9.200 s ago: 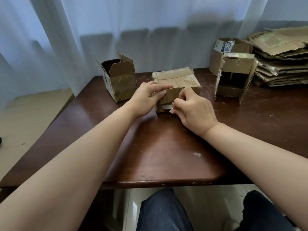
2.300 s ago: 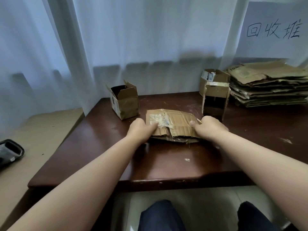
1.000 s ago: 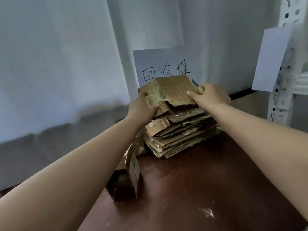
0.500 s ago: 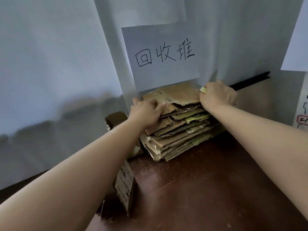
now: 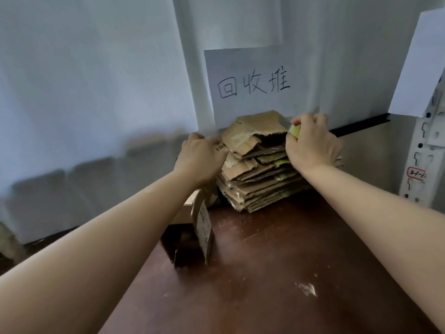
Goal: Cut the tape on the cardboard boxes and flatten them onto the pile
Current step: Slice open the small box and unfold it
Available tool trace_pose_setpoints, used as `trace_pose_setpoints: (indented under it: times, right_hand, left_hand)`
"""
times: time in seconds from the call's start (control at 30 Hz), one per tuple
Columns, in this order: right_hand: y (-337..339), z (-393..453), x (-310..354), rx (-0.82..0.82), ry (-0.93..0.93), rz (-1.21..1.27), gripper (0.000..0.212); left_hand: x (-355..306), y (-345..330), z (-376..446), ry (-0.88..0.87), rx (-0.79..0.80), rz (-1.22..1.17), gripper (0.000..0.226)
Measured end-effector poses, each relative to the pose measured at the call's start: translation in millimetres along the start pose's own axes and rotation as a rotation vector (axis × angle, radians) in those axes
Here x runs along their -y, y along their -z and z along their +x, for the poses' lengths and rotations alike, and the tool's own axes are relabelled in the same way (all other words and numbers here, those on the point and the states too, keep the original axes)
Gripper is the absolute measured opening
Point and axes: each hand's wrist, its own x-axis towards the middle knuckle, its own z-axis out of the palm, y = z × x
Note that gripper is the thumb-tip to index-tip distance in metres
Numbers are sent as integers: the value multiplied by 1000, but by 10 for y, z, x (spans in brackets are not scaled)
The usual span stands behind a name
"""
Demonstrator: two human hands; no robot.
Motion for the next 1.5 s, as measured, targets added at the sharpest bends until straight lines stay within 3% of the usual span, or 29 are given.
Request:
trace_pose_setpoints:
  times: [0.1,0.2,0.27,0.53,0.7,0.83,0.97,1.07,1.17,1.23,1.37,1.5]
  right_hand:
    - [-6,-433,135,104,46,15,25]
    - [-55,-800,283,233,57,28,22]
    - [-77,-1007,376,307,61,42,22]
    - [-240,-1566,596,637,36,131,23]
    - [-303,-1805,901,813,-50,484,46]
    - [-268,-1990,1167,825,12,535,48]
    - [-284,-2133,1321,790,115,579,40]
    - [-299,-2189,1412,702,175,466,32]
    - [-191,-2205,1571,509,303,301,44]
    - [-129,-2248,1684,515,410,275,47]
    - [-171,-2408,1738,637,544,241,24]
    - [-217,-2515,1674,561,652,257,20]
  left_hand:
    - [134,83,-433,66,46,63,53]
    - [260,67,-793,210,207,223,78]
    - [355,62,-974,250,270,244,81]
    - [991,293,-1666,44,38,-166,71]
    - [1331,436,-2071,-30,32,-308,62]
    - [1608,447,-2325,-17,24,-410,68]
    - [1838,440,-2494,122,-16,-523,112]
    - [1959,380,-2618,93,-154,-469,105]
    - [1962,311,-2658,36,-342,-463,97]
    - [1964,266,-2655,38,-351,-525,96]
    - [2011,148,-2715,68,-312,-564,100]
    - [2011,102,-2748,48,-291,-536,107]
